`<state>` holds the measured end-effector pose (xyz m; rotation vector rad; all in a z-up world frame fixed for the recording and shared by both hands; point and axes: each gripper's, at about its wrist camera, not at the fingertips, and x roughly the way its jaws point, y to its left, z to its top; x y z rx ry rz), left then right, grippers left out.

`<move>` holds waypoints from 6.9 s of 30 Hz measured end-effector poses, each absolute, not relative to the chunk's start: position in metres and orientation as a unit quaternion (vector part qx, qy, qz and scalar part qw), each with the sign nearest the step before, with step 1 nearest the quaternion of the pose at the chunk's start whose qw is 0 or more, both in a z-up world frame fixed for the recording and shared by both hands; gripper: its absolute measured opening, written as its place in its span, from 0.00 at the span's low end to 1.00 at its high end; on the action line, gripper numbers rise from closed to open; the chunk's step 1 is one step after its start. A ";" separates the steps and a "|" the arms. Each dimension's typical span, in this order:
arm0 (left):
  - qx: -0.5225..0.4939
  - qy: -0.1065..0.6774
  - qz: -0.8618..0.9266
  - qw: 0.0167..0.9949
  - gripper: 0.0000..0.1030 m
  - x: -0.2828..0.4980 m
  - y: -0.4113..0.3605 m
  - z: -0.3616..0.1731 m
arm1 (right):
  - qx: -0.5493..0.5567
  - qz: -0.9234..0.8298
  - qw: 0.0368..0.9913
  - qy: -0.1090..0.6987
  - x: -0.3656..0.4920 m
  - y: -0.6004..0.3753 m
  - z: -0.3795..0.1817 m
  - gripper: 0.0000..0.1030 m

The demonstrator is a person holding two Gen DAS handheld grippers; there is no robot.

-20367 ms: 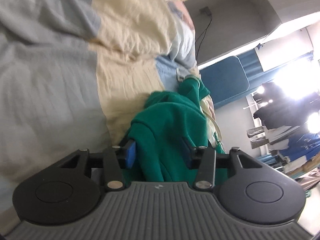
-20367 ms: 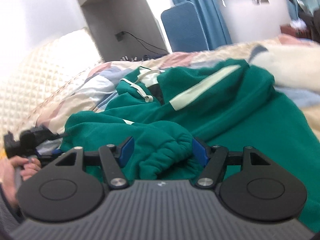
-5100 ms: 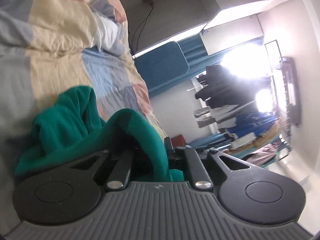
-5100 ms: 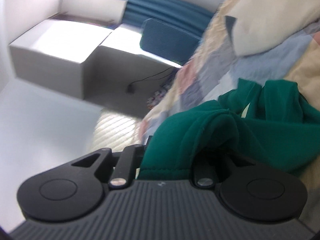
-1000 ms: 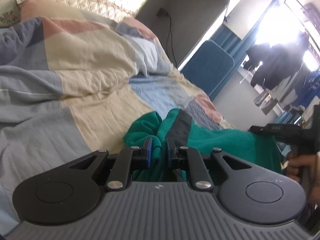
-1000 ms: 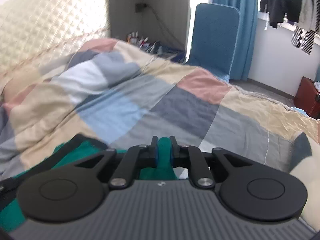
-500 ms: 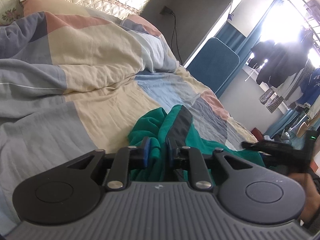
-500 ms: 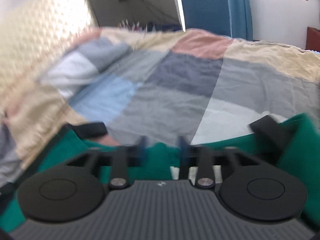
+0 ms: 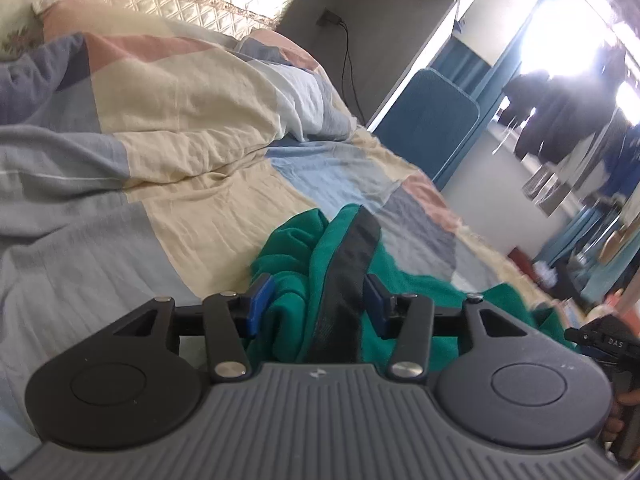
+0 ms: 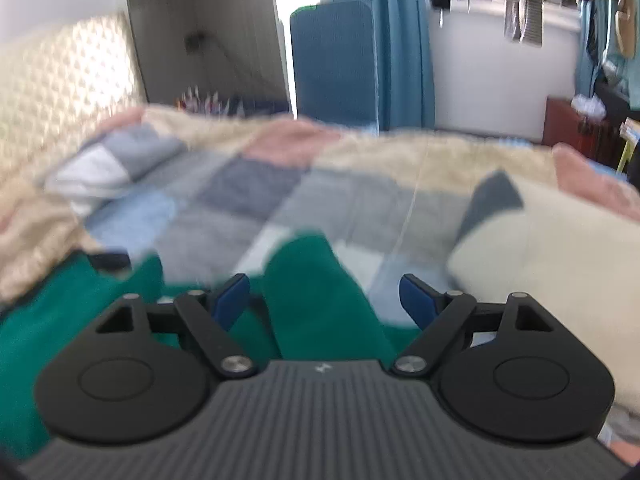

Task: Fold large clothes

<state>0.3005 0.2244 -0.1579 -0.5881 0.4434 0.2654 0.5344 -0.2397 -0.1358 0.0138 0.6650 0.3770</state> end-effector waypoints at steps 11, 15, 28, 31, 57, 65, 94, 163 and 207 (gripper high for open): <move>-0.264 0.205 0.132 0.933 0.20 0.308 0.221 -0.158 | 0.005 0.170 0.936 0.310 0.531 -0.240 -0.138 0.15; -0.293 0.177 0.119 0.932 0.19 0.300 0.224 -0.148 | 0.067 0.137 0.953 0.260 0.530 -0.268 -0.124 0.12; -0.298 0.221 0.139 0.918 0.25 0.330 0.234 -0.174 | 0.084 0.059 0.937 0.333 0.560 -0.282 -0.196 0.12; -0.299 0.215 0.136 0.920 0.33 0.325 0.232 -0.169 | 0.068 0.071 0.942 0.321 0.546 -0.281 -0.183 0.14; -0.421 0.241 0.034 0.874 0.68 0.217 0.143 -0.150 | 0.317 0.167 0.864 0.354 0.363 -0.275 -0.147 0.55; -0.488 0.271 0.030 0.829 0.82 0.238 0.156 -0.180 | 0.461 0.116 0.782 0.402 0.366 -0.290 -0.198 0.84; -0.497 0.248 0.039 0.831 0.93 0.297 0.168 -0.204 | 0.593 0.146 0.709 0.352 0.421 -0.291 -0.254 0.86; -0.321 0.144 0.013 0.936 0.64 0.203 0.116 -0.054 | 0.359 0.204 0.868 0.277 0.359 -0.323 -0.098 0.56; -0.205 0.210 0.058 0.954 0.65 0.330 0.141 -0.127 | 0.169 0.163 0.928 0.291 0.457 -0.278 -0.149 0.61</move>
